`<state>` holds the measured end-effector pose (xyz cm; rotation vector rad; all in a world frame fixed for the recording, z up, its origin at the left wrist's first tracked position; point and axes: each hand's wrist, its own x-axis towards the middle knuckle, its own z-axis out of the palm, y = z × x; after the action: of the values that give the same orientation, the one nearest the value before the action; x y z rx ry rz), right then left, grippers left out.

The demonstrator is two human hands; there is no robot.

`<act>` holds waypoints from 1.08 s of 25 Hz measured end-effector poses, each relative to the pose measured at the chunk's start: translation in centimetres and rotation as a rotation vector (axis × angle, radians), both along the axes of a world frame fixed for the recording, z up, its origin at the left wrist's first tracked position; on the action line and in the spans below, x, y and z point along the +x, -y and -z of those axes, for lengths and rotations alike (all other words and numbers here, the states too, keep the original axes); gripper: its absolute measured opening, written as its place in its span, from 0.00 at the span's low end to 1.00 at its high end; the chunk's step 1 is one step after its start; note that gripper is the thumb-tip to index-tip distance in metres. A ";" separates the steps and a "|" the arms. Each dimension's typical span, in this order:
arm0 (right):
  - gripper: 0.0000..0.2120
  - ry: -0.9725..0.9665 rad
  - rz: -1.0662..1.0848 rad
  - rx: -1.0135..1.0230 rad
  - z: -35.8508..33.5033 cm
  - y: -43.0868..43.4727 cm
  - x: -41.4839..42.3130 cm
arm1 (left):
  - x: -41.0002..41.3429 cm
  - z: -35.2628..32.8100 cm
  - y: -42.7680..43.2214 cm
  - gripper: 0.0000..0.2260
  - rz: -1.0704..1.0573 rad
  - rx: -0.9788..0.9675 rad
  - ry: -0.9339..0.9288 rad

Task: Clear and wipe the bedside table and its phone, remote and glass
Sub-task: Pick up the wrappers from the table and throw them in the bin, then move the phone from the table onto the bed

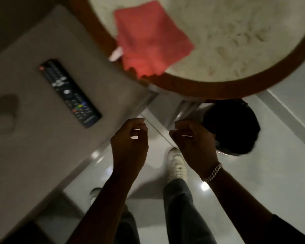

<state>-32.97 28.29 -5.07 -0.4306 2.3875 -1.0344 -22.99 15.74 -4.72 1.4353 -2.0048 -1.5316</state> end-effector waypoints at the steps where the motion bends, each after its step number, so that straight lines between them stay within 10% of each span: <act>1: 0.12 0.012 -0.043 -0.027 -0.8 2.6 1.4 | 1.9 -0.6 1.8 0.06 -0.049 -0.017 -0.008; 17: 0.12 -0.001 -0.832 -0.187 -3.4 34.2 36.2 | 44.1 -4.6 21.2 0.06 -1.043 -0.254 -0.072; 27: 0.37 0.100 -0.772 -0.054 0.7 38.0 39.9 | 43.3 -1.2 23.0 0.27 -0.744 0.113 -0.008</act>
<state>6.90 -9.70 -5.75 -1.1672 1.8341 -0.7254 20.31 -7.26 -3.50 1.9074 -1.1547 -1.2984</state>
